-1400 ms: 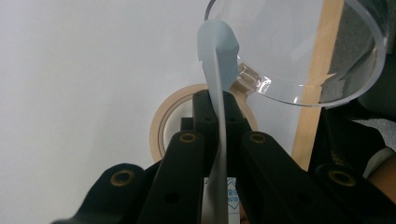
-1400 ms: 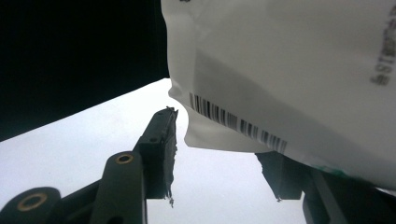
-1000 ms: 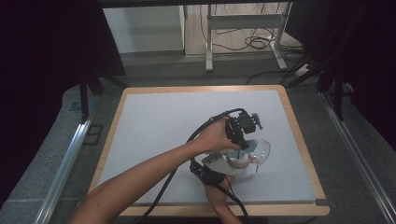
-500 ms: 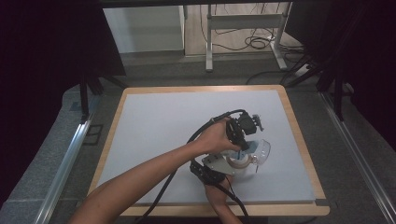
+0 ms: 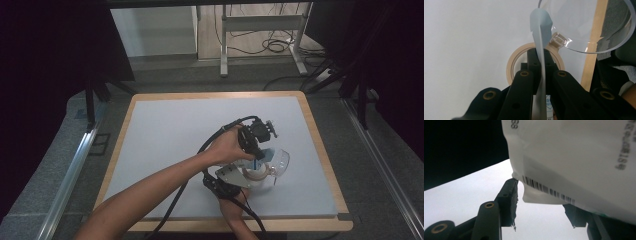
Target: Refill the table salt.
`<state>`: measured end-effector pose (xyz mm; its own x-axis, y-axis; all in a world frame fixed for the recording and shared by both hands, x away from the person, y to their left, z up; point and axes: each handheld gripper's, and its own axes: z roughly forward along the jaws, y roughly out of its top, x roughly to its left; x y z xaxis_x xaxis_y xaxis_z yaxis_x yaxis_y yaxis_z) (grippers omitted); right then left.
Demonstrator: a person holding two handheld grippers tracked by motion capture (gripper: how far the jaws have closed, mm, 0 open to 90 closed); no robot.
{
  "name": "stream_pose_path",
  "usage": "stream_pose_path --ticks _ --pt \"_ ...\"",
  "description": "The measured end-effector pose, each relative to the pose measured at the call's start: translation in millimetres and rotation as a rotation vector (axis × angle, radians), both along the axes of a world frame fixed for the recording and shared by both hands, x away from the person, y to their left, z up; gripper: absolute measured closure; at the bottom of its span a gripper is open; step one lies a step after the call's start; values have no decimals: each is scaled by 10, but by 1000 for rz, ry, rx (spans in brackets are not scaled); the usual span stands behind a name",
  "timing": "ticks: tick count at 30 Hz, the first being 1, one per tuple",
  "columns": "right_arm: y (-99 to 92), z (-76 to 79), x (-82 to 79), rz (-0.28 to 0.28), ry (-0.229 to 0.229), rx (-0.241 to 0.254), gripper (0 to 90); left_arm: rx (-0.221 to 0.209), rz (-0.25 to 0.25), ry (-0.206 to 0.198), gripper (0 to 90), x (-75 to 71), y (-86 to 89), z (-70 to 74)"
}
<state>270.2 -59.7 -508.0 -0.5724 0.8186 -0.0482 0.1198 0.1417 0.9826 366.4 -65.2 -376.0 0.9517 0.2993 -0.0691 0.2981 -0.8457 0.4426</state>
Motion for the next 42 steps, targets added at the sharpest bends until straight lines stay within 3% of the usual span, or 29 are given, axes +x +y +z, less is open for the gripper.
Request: stream_pose_path --ticks 16,42 --pt "-5 -79 -46 10 55 -35 455 -83 14 27 898 8 216 17" --pt "-137 -152 -103 13 94 -92 420 -210 38 22 896 -25 472 41"
